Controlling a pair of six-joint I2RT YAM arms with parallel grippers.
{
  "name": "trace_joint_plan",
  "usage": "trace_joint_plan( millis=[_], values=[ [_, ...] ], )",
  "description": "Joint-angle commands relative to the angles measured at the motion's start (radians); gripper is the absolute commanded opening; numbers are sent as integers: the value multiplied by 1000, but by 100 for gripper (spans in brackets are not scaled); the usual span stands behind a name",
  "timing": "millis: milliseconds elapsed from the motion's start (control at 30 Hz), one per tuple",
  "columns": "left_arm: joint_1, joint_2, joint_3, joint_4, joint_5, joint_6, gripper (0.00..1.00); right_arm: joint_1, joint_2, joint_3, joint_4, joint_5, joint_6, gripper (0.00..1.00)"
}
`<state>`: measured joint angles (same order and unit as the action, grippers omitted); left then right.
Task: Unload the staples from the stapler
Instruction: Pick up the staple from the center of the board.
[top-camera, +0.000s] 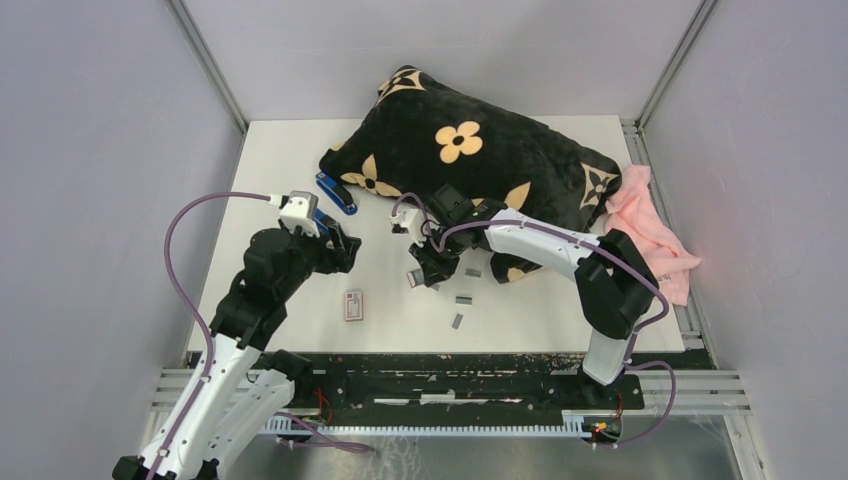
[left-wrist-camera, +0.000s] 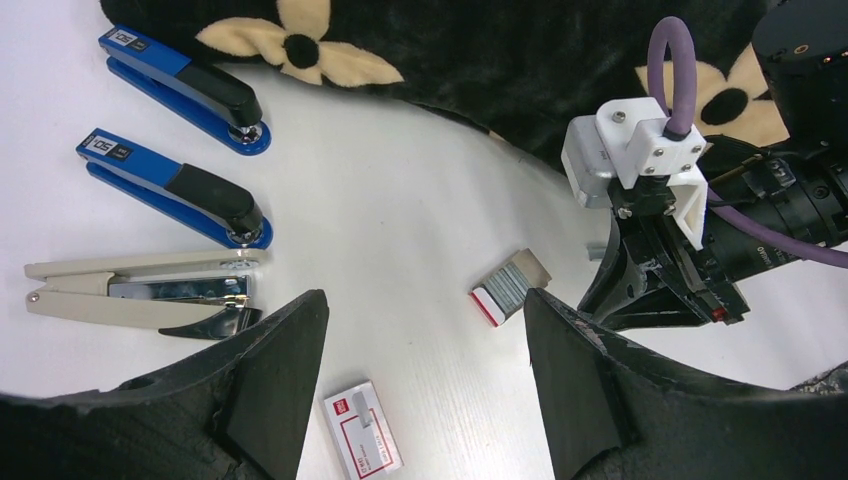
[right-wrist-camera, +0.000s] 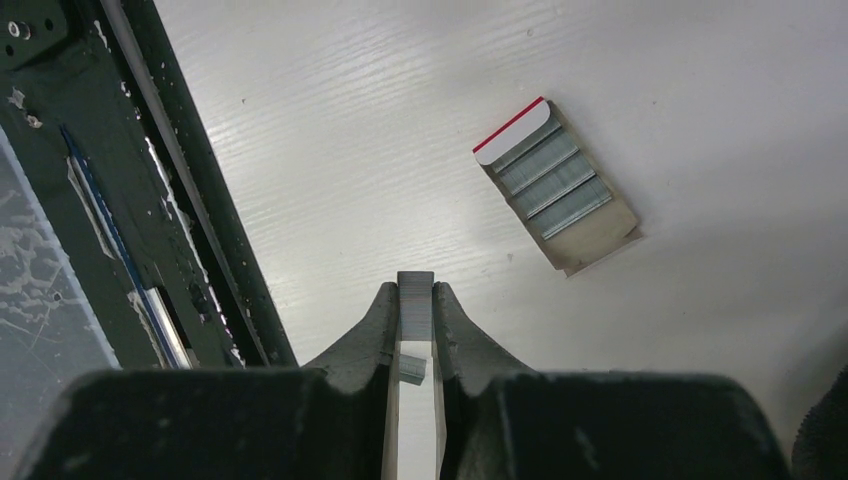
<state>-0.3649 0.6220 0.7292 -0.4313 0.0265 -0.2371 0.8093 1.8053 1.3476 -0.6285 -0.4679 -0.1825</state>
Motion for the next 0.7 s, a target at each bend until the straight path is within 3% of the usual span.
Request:
trace_joint_plan(
  millis=[0,400,667],
  values=[
    [9,-2,-2,55,-16,42,79,1,-15,29,63,15,53,10],
    [15,7,-2,55,-15,44,79,0,84,128,145,133,203,10],
    [17,6,-2,55,-14,44,79,-23,67,28,244,235,432,10]
  ],
)
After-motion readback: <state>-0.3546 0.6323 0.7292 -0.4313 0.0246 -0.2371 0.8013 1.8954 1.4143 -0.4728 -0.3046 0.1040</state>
